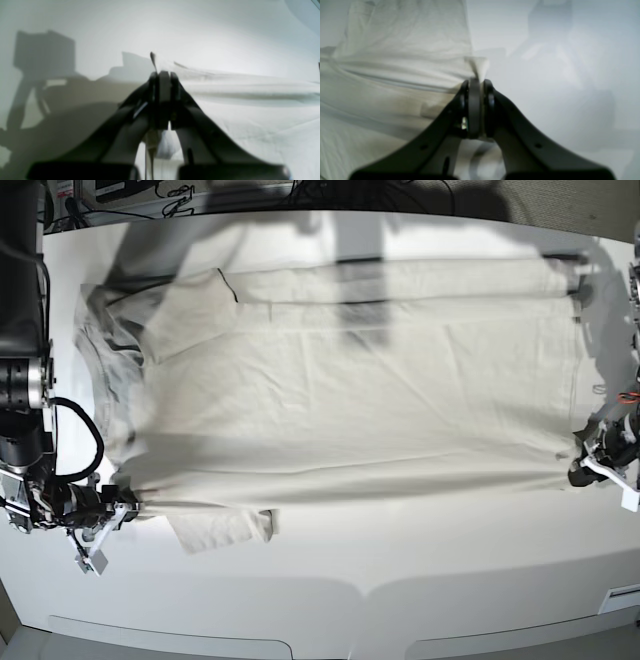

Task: Fold the T-shirt properly
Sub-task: 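Lift the hem with both grippers and fold it toward the collar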

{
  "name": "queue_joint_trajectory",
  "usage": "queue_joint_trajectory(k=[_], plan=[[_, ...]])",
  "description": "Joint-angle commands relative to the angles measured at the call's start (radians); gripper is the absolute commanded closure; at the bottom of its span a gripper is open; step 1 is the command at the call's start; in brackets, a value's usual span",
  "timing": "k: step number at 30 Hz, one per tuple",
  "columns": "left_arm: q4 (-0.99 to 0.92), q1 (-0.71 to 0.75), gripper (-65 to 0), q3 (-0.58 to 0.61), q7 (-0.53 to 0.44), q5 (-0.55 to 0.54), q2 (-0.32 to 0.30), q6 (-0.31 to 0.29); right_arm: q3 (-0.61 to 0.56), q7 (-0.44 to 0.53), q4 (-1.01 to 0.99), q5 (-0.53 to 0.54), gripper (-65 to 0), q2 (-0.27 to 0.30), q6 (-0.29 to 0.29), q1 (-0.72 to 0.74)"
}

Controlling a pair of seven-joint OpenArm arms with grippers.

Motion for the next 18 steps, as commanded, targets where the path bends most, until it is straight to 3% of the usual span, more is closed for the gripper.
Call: queue_joint_trajectory(k=[1,5,10,18], plan=[[0.014,-0.030,0.0,-0.002,-0.022,-0.014,-0.035,-0.001,0.002,-0.003,0.016,0.025,0.0,0.029,-0.010,0.040],[0.014,-0.030,0.0,-0.002,0.000,-0.015,-0.045,-0.017,0.002,-0.071,0.016,0.127,0.0,0.059,-0.010,0.040],[0.059,-0.012,0.0,-0.002,0.060,-0.114,-0.047,-0.017,0.002,-0.105,0.016,0.187,0.0,0.088,-0.010,0.039],[0.293,0.165,0.0,-0.002,0.095,-0.239,-0.058,-0.017,0.002,-0.028,0.038,0.242,0.0,0.091,-0.010,-0.008]])
